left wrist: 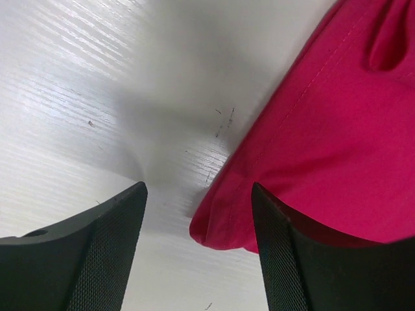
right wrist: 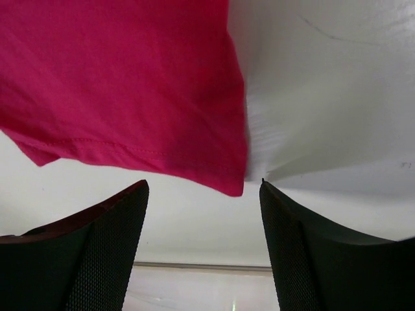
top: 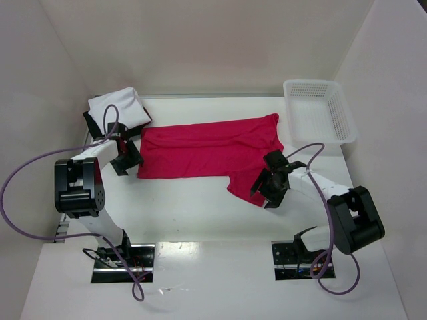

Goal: Fold and stack the t-shirts
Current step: Grap the side of the flattened tshirt closest away from the robot with both arms

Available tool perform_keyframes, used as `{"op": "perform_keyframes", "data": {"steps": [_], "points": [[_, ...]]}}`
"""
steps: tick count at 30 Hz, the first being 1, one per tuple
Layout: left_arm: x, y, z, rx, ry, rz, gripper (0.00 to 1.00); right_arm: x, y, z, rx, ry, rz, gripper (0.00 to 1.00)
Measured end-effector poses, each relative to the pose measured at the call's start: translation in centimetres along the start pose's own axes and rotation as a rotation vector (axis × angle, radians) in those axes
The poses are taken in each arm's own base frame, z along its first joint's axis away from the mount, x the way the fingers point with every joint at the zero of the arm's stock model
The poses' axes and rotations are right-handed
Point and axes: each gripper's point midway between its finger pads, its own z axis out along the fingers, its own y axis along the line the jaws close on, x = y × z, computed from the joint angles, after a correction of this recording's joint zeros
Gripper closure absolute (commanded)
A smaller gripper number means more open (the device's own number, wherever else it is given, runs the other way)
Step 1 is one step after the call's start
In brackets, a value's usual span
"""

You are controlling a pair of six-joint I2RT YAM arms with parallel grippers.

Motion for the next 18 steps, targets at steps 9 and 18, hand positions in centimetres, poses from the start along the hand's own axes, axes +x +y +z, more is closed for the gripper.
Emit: {"op": "perform_keyframes", "data": {"steps": [9, 18], "points": [[0.6, -0.2, 0.4, 0.024, 0.031, 0.053, 0.35, -1.1, 0.1, 0.7, 0.012, -0.047, 0.018, 0.41], [1.1, -0.7, 0.3, 0.056, 0.054, 0.055, 0.4, -1.4, 0.3, 1.0, 0.011, -0.056, 0.027, 0.44]]}}
